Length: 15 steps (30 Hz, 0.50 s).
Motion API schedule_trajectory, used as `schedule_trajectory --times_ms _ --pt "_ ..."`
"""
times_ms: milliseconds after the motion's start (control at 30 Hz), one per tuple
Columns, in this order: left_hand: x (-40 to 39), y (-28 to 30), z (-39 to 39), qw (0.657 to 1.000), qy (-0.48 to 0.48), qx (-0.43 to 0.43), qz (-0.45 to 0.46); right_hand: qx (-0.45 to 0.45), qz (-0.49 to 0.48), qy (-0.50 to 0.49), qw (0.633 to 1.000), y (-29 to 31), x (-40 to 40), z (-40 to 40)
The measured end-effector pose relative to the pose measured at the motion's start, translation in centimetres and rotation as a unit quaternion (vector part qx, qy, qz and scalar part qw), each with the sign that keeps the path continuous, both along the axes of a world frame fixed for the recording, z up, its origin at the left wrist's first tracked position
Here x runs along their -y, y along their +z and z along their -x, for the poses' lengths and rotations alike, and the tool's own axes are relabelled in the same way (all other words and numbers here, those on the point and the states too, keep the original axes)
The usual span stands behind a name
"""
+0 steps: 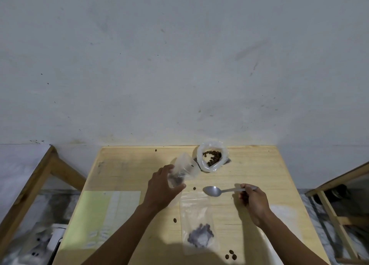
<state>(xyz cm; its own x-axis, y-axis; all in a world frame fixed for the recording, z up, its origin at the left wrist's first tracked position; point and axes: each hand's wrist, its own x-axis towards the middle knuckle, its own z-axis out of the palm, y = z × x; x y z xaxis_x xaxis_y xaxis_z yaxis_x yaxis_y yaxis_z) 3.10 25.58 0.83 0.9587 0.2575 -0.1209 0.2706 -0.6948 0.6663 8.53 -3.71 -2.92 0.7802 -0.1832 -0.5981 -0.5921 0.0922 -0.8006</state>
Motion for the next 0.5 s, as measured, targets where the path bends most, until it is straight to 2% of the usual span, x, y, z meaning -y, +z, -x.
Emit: schedule_trajectory --times_ms 133,400,500 --pt "0.3 0.2 0.0 1.0 0.0 0.008 0.004 -0.01 -0.011 0.007 1.0 -0.6 0.3 0.6" --pt "1.3 1.1 -0.8 0.999 -0.016 0.037 0.007 0.009 0.093 0.045 0.995 0.8 0.0 0.4" --pt "2.0 1.6 -1.2 0.998 -0.021 0.053 0.004 0.064 0.1 0.072 0.99 2.1 -1.1 -0.1"
